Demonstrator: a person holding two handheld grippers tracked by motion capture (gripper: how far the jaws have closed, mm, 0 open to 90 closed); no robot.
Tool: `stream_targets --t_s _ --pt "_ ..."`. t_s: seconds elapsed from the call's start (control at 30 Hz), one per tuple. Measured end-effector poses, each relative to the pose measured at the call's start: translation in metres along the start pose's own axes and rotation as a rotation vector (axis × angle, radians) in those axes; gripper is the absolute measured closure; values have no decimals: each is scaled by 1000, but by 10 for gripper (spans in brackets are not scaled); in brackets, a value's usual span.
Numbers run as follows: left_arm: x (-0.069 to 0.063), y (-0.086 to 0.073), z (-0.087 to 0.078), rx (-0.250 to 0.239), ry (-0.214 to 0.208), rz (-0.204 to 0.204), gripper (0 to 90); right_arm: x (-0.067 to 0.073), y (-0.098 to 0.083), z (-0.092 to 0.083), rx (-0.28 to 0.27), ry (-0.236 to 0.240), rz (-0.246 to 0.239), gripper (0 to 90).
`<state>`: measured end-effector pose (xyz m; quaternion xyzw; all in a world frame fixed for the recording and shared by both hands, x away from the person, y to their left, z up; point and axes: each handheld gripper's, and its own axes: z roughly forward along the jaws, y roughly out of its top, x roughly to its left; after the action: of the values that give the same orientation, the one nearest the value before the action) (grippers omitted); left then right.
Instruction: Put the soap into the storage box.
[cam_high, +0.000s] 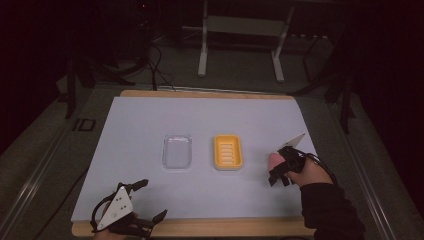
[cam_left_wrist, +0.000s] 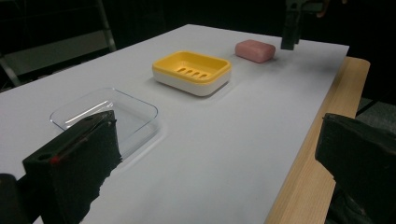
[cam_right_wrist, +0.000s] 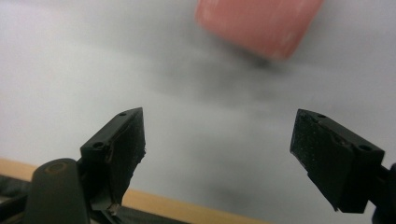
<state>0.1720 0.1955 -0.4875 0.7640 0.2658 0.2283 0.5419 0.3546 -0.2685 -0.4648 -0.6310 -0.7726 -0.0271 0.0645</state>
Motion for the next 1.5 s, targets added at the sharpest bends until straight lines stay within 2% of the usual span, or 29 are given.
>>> stream_targets --t_s 0.17,0.37,0.5,0.57,0.73,0.8,0.87,1.0,1.1,1.3,1.47,1.5 --pt "0 0 0 1 -1 -1 2 -2 11 -3 -37 5 16 135" --pt "0 0 1 4 -3 -2 2 -4 22 -6 -107 -1 46 135" --pt "0 0 0 3 -4 -1 2 -3 29 -8 -149 -56 22 143" --pt "0 0 0 3 -4 -2 2 -2 33 -9 -167 -50 36 154" --pt "0 0 0 3 -7 -2 2 -3 42 -5 -167 -105 71 212" --pt "0 0 0 2 -8 -2 2 -4 45 -4 -175 -104 97 230" --pt "0 0 0 3 -7 -2 2 -4 48 -2 -196 -130 111 243" --pt "0 0 0 2 -8 -3 2 -5 51 3 -195 -148 147 247" --pt "-1 0 0 3 -9 -2 2 -3 53 8 -171 -134 167 248" --pt "-1 0 0 3 -10 0 2 -4 57 14 -168 -120 198 283" --pt "-1 0 0 2 -11 0 2 -2 59 17 -168 -139 202 288" --pt "-1 0 0 2 -11 0 2 -1 59 19 -160 -157 189 303"
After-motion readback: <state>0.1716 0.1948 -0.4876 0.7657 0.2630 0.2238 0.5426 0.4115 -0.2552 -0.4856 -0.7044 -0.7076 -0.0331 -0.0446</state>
